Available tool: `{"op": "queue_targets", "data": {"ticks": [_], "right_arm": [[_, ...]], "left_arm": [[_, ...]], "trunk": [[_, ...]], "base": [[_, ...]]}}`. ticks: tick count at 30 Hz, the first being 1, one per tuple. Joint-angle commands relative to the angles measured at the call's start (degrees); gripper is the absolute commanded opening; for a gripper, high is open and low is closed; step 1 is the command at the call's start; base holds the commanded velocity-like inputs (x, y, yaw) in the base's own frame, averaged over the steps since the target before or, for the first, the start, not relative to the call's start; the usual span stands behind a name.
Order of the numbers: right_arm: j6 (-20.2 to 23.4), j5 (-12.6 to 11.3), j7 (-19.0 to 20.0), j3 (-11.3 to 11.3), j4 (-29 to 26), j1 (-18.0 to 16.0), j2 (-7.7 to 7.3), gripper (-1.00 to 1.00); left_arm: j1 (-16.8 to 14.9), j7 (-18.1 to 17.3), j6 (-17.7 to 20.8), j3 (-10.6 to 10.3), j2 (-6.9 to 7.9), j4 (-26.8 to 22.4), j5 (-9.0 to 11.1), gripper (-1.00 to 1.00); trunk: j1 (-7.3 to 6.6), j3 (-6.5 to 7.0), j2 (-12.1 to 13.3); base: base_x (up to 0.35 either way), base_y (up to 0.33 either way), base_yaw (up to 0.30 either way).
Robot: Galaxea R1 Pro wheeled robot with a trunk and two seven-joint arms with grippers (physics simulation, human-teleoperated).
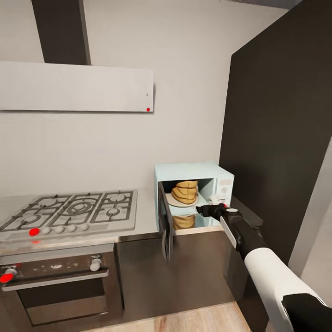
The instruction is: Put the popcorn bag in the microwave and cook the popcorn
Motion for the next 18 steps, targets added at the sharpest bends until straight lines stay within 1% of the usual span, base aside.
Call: {"op": "queue_targets", "data": {"ticks": [1, 4, 15, 16, 18], "right_arm": [[0.23, -0.15, -2.16, 0.15, -0.02, -0.03, 0.08, 1.00], [0.15, -0.30, -4.08, 0.13, 0.22, -0.03, -0.01, 1.00], [0.79, 0.15, -4.59, 0.13, 1.40, -0.06, -0.56, 1.00], [0.88, 0.17, -4.60, 0.13, 1.94, 0.06, -0.75, 1.00], [0.71, 0.19, -4.49, 0.19, 5.62, 0.43, -2.43, 1.00]], "left_arm": [[-0.02, 0.04, -0.13, 0.09, -0.02, -0.01, 0.21, 1.00], [-0.02, 0.04, -0.13, 0.09, -0.03, -0.01, 0.21, 1.00], [-0.02, 0.04, -0.13, -0.01, 0.07, -0.09, 0.21, 1.00], [-0.02, 0.04, -0.13, -0.02, 0.10, -0.09, 0.21, 1.00], [-0.02, 0.04, -0.13, -0.03, 0.13, -0.16, 0.21, 1.00]], "trunk": [[-0.03, -0.07, -0.06], [-0.03, -0.07, -0.06], [-0.03, -0.07, -0.06], [-0.03, -0.07, -0.06], [-0.03, -0.07, -0.06]], "base": [[-0.344, 0.000, 0.000], [-0.344, 0.000, 0.000], [-0.343, 0.000, 0.000], [-0.321, 0.000, 0.000], [-0.283, 0.000, 0.000]]}}
